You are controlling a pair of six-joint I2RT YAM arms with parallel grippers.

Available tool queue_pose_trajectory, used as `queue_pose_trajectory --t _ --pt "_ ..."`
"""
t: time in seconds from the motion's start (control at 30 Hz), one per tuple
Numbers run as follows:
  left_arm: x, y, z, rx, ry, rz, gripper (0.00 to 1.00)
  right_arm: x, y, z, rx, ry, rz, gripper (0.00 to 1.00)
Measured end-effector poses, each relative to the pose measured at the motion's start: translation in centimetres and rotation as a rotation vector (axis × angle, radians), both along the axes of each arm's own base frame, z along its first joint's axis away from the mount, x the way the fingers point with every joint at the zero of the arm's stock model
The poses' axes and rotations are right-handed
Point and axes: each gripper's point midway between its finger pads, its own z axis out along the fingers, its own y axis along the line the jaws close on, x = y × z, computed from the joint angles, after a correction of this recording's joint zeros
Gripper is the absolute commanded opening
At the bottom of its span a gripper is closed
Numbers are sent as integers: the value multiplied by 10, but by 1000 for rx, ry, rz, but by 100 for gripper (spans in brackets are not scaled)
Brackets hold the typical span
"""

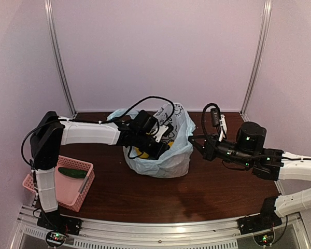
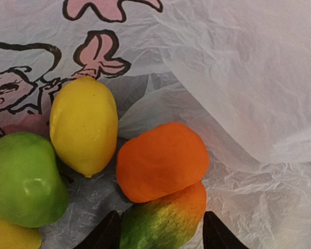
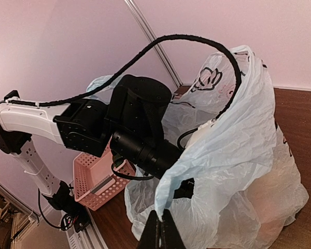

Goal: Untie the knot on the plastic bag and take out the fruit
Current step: Reach into the gripper of the takeout bag.

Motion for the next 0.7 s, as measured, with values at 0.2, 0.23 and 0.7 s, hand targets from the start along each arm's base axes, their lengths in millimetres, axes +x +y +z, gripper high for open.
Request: queue_pose_trajectory --t 0.2,0.23,0.7 --pt "-2 -16 -7 -48 15 -9 68 0 0 0 0 0 0 0" --pt "-2 -18 -8 -54 18 -12 70 0 0 0 -1 0 0 0" --pt "-5 -42 -38 -76 71 -49 88 2 3 -3 -2 2 1 0"
